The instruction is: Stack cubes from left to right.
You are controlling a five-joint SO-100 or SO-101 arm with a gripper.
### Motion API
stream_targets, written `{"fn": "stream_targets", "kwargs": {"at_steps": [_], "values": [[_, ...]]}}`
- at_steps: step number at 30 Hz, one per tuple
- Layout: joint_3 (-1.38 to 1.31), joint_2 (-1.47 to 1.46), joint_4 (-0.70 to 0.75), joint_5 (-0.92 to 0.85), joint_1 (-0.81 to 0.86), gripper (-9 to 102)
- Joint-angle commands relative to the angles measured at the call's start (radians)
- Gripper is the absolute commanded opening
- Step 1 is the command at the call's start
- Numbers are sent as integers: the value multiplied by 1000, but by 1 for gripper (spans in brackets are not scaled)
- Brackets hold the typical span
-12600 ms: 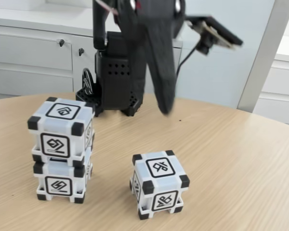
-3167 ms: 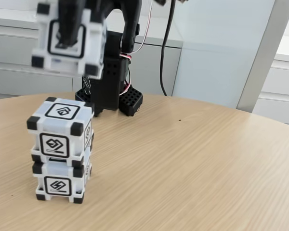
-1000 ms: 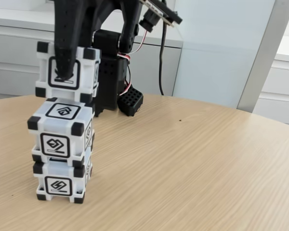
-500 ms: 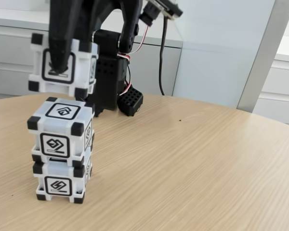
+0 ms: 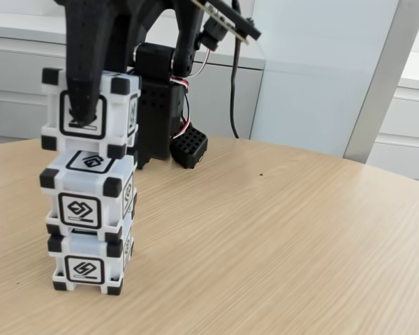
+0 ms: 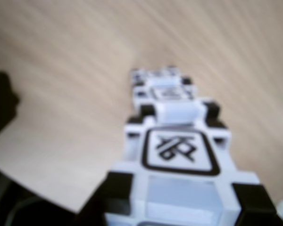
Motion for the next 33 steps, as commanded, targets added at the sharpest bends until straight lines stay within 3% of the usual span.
{"fn": "stream_targets", "kwargs": {"at_steps": [1,33], "values": [[-51,0,77,5,6,0],[-120,-44,77,2,5,0]]}}
